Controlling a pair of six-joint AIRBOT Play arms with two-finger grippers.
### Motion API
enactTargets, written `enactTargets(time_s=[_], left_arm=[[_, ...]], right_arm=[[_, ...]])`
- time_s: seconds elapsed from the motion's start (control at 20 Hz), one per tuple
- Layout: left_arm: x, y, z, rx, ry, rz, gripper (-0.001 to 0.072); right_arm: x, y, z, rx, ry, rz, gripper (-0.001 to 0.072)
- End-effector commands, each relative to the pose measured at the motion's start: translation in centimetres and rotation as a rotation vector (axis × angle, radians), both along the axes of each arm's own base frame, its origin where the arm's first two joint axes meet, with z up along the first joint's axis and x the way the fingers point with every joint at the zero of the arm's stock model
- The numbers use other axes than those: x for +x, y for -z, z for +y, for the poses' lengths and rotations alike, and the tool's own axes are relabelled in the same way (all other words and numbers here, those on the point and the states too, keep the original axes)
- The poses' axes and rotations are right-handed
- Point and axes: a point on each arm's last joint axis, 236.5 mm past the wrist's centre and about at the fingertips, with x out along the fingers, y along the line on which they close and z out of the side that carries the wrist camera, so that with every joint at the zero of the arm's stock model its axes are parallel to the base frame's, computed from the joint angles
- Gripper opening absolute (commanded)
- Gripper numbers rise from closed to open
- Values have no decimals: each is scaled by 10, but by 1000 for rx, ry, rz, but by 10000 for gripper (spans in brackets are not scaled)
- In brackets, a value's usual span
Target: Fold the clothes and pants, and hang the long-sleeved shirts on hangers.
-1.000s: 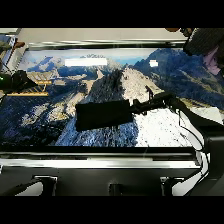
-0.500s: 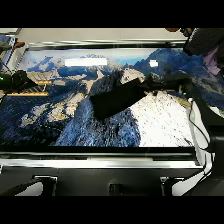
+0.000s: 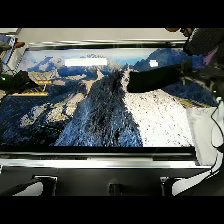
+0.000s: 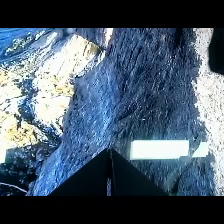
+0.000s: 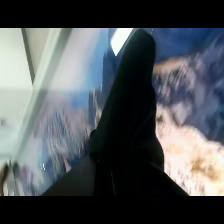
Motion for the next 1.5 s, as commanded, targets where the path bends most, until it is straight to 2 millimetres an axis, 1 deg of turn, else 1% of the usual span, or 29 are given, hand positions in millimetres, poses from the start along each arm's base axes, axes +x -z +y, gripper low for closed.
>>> enactTargets(time_s=[0.0, 0.1, 0.2, 0.35, 0.45, 0.5, 0.6, 0.75, 0.85, 1.0, 1.1, 1.45], left_arm=[[2, 7, 1, -6, 0, 16, 20], [3, 8, 2, -1, 6, 16, 20], [2, 8, 2, 1, 6, 16, 20], [2, 8, 2, 0, 5, 17, 20], [2, 8, 2, -1, 5, 17, 20], [2, 8, 2, -1, 5, 17, 20], [2, 8, 2, -1, 5, 18, 20], [2, 8, 2, -1, 5, 18, 20], [1, 9, 1, -3, 9, 24, 20], [-4, 11, -2, -9, 23, 47, 20], [-8, 13, -4, -13, 32, 62, 20], [-19, 16, -9, -25, 58, 104, 20]], right_arm=[[0, -20, -84, 21, 220, -50, 27], [-6, -29, -122, 45, 332, -73, 26], [-13, -42, -152, 65, 436, -96, 25], [-27, -67, -181, 47, 572, -116, 24], [-40, -75, -190, 52, 642, -80, 24], [-48, -74, -192, 46, 667, -44, 24], [-73, -67, -198, 20, 729, 70, 24], [-126, -48, -203, -83, 793, 306, 25], [-154, -39, -201, -131, 799, 426, 25], [-175, -35, -189, -127, 787, 522, 26], [-185, -39, -183, -124, 783, 553, 26], [-204, -75, -182, -176, 796, 514, 26]])
